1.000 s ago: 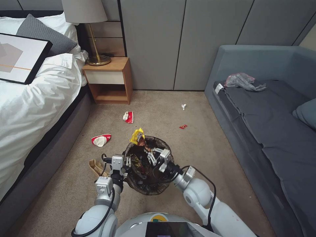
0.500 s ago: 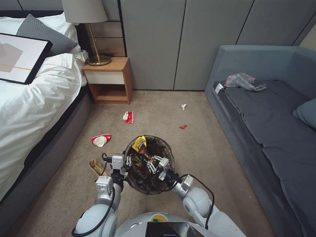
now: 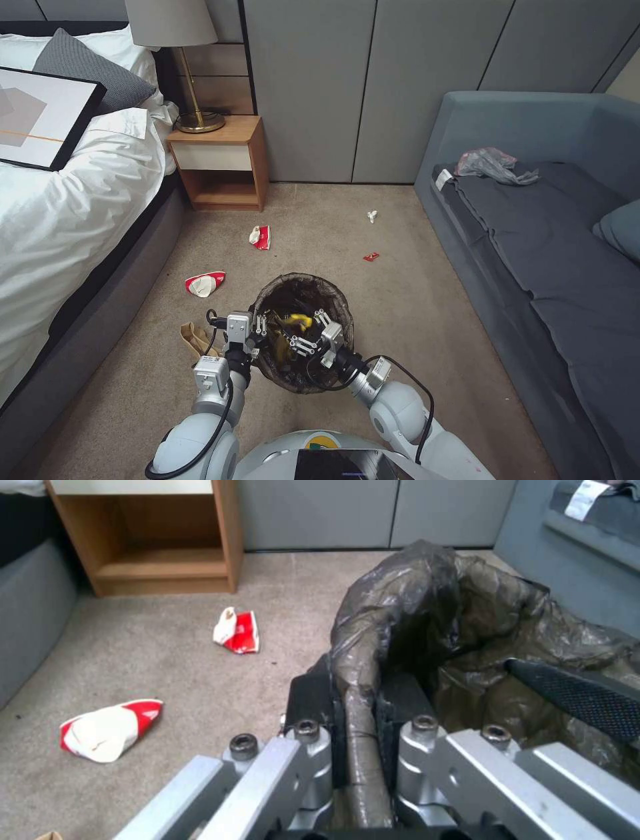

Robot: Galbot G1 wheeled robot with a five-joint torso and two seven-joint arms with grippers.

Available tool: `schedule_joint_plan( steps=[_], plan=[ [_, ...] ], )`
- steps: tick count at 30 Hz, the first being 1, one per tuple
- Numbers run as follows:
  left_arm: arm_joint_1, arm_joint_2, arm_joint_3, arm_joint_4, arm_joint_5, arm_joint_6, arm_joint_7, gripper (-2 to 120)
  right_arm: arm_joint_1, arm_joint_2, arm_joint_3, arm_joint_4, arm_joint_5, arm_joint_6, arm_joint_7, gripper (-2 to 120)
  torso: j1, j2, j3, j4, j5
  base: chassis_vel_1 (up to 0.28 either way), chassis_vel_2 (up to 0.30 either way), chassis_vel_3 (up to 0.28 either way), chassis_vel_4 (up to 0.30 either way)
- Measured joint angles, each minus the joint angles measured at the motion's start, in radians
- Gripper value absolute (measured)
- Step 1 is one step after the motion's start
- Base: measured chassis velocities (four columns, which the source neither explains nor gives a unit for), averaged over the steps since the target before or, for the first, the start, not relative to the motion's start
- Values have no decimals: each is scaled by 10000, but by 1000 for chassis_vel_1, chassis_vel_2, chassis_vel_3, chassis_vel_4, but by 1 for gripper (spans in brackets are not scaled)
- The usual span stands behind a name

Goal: Pick up the trash bin, then pick up the garbage from the floor and place it into the trash bin.

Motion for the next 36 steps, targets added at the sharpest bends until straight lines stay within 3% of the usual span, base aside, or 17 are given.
schedule_joint_plan(
  steps=[8, 15, 22, 28, 36],
  plan=[
    [-35, 20, -7, -37, -9, 3, 4, 7, -207, -154, 143, 219, -111, 65, 0, 99, 0, 0, 0, 0, 0, 0, 0, 0, 0],
    [-68, 78, -23, -39, -47, 16, 7, 7, -447, -280, 628, 942, -177, 115, 198, 100, 0, 0, 0, 0, 1, 0, 0, 0, 0],
    [-230, 168, -108, 0, -160, 66, 2, 7, -1069, -273, 1892, 2911, -195, -311, 1487, 100, 0, 0, 0, 2, 1, 0, 0, 0, 0],
    [-390, 151, -286, 61, -217, 94, -7, 7, -3136, 522, 3751, 4715, -513, -1193, 3451, 100, 0, 0, -1, -3, 1, 0, 0, 0, 0],
    [-546, 88, -393, 66, -330, 186, -41, 7, -4967, 1614, 4982, 5105, -946, -781, 4296, 100, 0, 0, -1, -2, -1, 0, 0, 0, 0]
  ],
)
